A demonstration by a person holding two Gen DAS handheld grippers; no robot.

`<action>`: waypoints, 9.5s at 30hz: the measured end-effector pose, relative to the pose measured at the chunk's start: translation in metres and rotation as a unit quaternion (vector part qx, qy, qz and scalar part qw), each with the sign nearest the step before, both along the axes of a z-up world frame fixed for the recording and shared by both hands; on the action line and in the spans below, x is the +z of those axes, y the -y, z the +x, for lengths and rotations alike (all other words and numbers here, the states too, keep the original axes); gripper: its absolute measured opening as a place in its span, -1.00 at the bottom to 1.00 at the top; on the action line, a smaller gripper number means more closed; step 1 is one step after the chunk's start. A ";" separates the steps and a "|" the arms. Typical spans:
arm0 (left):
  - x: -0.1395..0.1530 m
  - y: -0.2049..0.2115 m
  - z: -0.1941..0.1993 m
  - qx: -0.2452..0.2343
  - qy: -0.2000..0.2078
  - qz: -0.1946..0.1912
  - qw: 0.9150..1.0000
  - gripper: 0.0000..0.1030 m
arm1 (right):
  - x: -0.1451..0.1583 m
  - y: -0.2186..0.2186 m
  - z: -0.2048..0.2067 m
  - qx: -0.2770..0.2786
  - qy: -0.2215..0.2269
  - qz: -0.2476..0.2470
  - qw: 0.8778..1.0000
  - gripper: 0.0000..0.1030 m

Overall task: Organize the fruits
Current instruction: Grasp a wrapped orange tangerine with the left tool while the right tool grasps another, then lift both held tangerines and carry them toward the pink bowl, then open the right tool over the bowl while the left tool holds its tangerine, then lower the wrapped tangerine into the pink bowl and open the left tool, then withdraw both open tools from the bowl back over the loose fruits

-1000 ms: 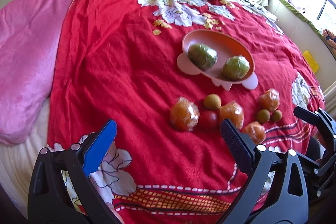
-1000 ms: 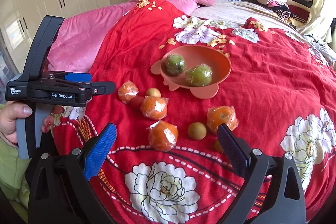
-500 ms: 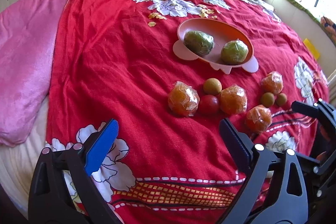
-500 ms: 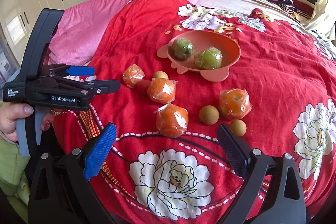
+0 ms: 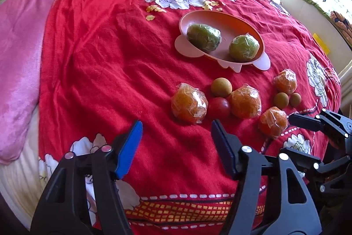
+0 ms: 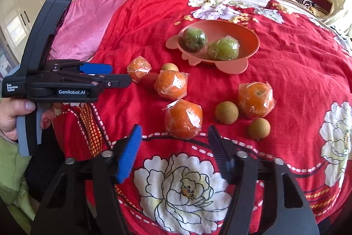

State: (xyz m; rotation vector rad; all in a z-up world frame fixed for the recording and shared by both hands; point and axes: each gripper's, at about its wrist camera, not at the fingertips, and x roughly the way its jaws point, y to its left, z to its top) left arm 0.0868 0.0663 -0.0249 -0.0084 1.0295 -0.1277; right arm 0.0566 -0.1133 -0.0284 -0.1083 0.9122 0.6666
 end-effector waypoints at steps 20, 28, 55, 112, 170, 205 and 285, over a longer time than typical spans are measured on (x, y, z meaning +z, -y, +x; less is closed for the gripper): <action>-0.013 -0.002 0.048 -0.030 -0.024 -0.033 0.999 -0.20 | -0.016 -0.012 0.027 -0.007 0.000 -0.010 1.000 -0.26; -0.018 0.000 0.060 -0.031 -0.026 -0.040 0.998 -0.31 | -0.014 -0.010 0.026 -0.009 0.005 -0.004 1.000 -0.26; 0.013 0.003 0.034 -0.029 0.004 -0.065 0.997 -0.36 | 0.017 0.010 0.016 -0.024 0.020 0.039 0.999 -0.28; 0.041 0.068 0.074 -0.074 0.011 -0.039 0.996 -0.36 | 0.085 0.056 0.074 -0.069 0.084 0.068 0.992 -0.29; -0.008 0.060 0.131 -0.065 -0.024 -0.033 0.997 -0.36 | 0.019 0.002 0.187 -0.020 0.001 0.005 1.000 -0.29; -0.007 0.059 0.131 -0.066 -0.024 -0.034 0.997 -0.35 | 0.032 0.010 0.186 -0.028 -0.004 0.029 0.999 -0.07; 0.079 0.050 0.043 -0.024 0.074 -0.028 0.997 0.81 | 0.118 0.062 0.084 -0.061 0.100 0.063 0.991 0.80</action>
